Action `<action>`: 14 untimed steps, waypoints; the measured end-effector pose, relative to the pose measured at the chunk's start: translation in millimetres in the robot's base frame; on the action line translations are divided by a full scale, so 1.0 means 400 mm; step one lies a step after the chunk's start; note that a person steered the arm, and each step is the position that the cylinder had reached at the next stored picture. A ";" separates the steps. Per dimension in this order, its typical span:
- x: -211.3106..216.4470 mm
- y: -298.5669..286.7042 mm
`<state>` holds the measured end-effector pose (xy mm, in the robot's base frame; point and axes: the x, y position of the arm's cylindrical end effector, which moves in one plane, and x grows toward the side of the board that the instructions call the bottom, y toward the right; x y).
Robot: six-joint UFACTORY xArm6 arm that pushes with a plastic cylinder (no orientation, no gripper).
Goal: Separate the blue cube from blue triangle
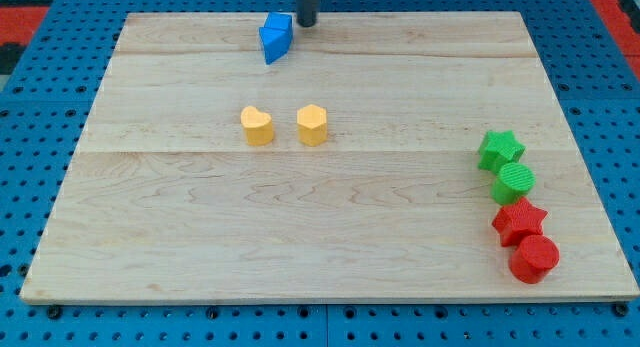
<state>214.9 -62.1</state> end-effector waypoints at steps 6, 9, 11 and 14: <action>0.146 -0.213; 0.191 -0.287; 0.377 -0.273; 0.461 -0.352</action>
<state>399.2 -203.0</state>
